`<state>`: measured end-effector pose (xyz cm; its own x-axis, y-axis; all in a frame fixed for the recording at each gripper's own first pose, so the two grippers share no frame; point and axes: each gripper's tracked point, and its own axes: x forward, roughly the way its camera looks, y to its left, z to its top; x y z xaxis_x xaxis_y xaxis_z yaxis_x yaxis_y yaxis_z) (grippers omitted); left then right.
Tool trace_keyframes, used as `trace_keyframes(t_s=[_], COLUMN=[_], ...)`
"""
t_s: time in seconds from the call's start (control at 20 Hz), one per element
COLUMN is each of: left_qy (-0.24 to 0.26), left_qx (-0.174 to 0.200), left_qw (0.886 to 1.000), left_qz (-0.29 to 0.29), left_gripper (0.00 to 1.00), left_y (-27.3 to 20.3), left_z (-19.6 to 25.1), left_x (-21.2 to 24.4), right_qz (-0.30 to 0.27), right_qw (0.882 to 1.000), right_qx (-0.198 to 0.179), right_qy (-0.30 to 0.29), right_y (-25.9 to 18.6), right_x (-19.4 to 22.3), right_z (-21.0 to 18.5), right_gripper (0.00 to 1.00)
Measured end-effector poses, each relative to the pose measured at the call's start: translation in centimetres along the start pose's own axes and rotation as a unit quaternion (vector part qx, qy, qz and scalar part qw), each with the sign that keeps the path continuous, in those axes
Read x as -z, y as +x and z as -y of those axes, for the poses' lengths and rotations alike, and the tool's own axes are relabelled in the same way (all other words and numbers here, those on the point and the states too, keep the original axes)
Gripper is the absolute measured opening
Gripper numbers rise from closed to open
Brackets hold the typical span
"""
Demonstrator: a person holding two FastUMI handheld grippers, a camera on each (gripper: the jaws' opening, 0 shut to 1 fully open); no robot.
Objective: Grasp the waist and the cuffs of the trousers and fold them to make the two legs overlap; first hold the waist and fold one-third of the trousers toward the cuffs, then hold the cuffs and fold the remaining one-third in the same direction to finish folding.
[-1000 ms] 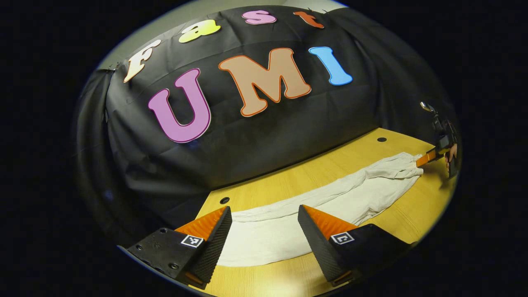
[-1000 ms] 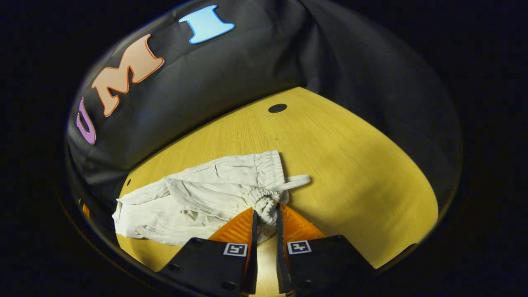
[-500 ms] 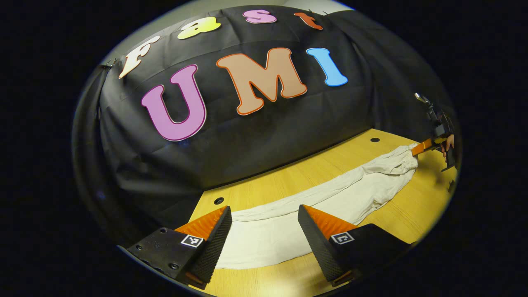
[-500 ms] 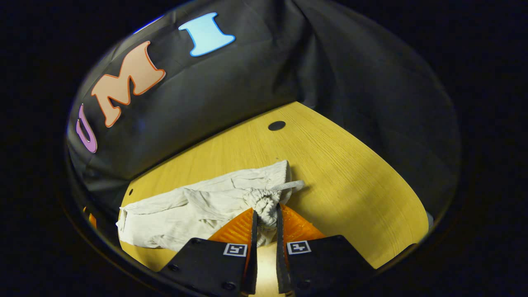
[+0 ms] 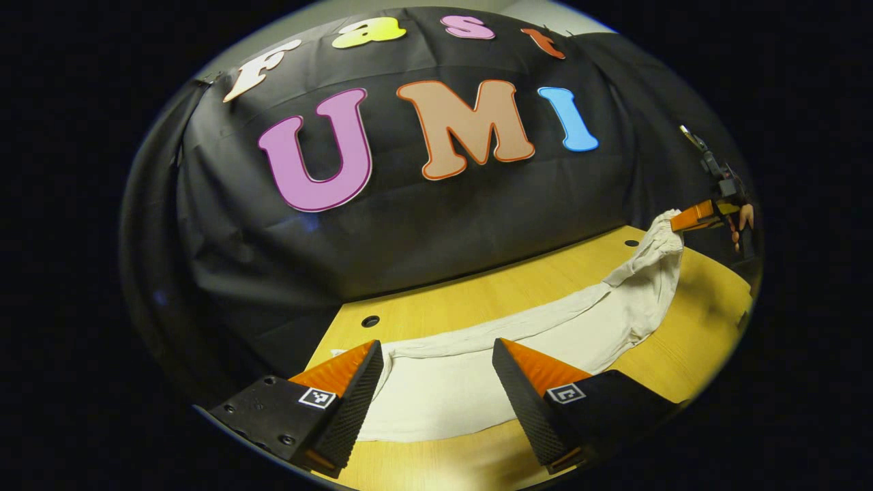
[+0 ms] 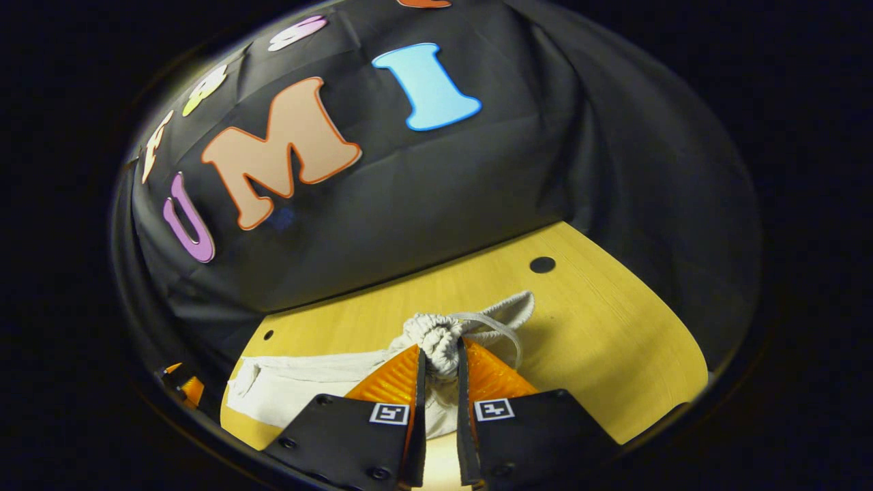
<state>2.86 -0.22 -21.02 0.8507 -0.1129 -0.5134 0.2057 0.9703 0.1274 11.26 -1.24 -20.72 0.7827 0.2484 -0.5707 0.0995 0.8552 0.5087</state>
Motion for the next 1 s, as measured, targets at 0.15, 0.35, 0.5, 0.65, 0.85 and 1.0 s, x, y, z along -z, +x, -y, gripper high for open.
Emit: trace_keyframes(t_s=[0.15,0.35,0.5,0.65,0.85,1.0], left_qy=[-0.007,-0.017,-0.024,-0.032,-0.035,-0.038], left_qx=[-0.011,-0.026,-0.035,-0.042,-0.047,-0.047], left_qw=[1.000,0.999,0.999,0.998,0.998,0.998], left_qz=[-0.003,-0.008,-0.011,-0.016,-0.023,-0.029], left_gripper=[0.96,0.96,0.96,0.96,0.96,0.96], left_y=[-0.3,-0.7,-1.0,-1.3,-1.6,-1.7], left_z=[-2.3,-5.0,-6.9,-8.6,-10.7,-12.1], left_x=[0.8,2.0,2.8,3.7,5.2,6.2], right_qz=[0.002,-0.003,-0.014,-0.033,-0.062,-0.094], right_qw=[0.999,0.997,0.995,0.992,0.985,0.978], right_qx=[-0.027,-0.059,-0.079,-0.096,-0.112,-0.118], right_qy=[-0.026,-0.042,-0.053,-0.075,-0.114,-0.146], right_y=[0.6,1.2,1.8,2.5,4.0,5.3], right_x=[-0.4,-0.2,0.9,3.4,7.9,12.2], right_z=[-4.9,-10.7,-14.4,-17.9,-22.0,-24.5], right_gripper=[0.21,0.21,0.21,0.21,0.21,0.21])
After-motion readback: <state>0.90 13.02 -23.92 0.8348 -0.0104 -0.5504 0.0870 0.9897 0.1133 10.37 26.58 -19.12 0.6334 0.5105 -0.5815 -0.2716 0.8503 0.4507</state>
